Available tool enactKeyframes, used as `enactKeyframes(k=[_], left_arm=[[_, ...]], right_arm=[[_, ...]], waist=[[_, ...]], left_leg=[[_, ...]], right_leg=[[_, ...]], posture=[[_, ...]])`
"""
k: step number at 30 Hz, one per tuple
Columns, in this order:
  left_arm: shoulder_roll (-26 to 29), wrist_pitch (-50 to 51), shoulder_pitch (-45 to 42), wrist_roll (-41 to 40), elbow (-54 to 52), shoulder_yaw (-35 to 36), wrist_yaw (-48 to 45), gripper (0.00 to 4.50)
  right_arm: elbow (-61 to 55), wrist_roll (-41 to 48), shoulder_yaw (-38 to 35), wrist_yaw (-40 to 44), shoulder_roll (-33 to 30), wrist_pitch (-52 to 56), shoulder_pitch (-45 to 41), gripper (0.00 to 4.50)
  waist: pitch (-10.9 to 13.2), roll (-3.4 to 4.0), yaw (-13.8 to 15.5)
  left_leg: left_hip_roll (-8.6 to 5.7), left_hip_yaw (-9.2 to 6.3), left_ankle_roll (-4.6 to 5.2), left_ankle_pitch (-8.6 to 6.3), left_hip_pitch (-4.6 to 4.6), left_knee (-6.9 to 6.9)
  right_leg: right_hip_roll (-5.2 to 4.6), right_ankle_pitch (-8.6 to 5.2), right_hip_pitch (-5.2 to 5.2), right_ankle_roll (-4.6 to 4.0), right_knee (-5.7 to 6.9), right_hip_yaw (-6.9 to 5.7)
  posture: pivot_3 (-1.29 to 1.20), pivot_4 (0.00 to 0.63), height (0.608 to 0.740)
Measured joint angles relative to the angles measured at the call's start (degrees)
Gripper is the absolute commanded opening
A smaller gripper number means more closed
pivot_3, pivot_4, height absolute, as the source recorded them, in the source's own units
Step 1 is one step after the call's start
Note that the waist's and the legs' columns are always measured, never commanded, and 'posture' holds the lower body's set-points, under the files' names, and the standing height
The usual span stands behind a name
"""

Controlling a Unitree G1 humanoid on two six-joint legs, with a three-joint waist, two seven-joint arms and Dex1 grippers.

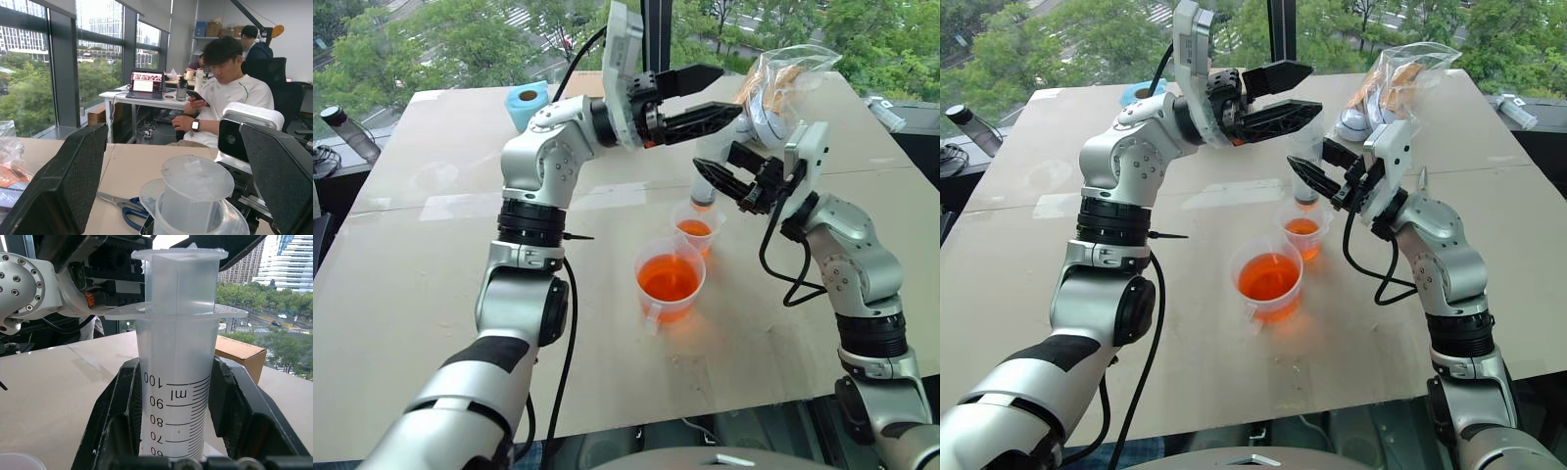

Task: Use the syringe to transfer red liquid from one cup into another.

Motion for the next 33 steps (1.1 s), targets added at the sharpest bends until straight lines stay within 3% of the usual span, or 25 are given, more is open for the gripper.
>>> enactKeyframes(k=[3, 10, 33], left_arm=[[0.1, 0.0, 0.4, 0.3, 0.0, -0.6, -0.5, 4.38], [0.3, 0.2, 0.8, 0.6, 0.0, -1.5, -1.2, 1.76], [1.2, -4.0, 1.7, 3.8, 0.3, -3.9, -2.6, 1.76]], right_arm=[[0.0, -0.1, 0.0, 0.0, 0.0, 0.0, 0.0, 1.48], [0.0, -0.6, 0.0, -0.2, 0.0, 0.0, 0.0, 1.48], [0.7, -1.4, 0.2, -0.1, 0.2, 0.1, 0.1, 1.48]], waist=[[0.0, 0.00, 0.0], [0.0, 0.00, 0.0], [0.0, 0.00, 0.0]], left_leg=[[0.00, 0.00, 0.00, 0.00, 0.00, 0.00], [0.00, 0.00, 0.00, 0.00, 0.00, 0.00], [0.00, 0.00, 0.00, 0.00, 0.00, 0.00]], right_leg=[[0.00, 0.00, 0.00, 0.00, 0.00, 0.00], [0.00, 0.00, 0.00, 0.00, 0.00, 0.00], [0.00, 0.00, 0.00, 0.00, 0.00, 0.00]], posture=[[0.00, 0.150, 0.740], [0.00, 0.150, 0.740], [0.00, 0.150, 0.740]])
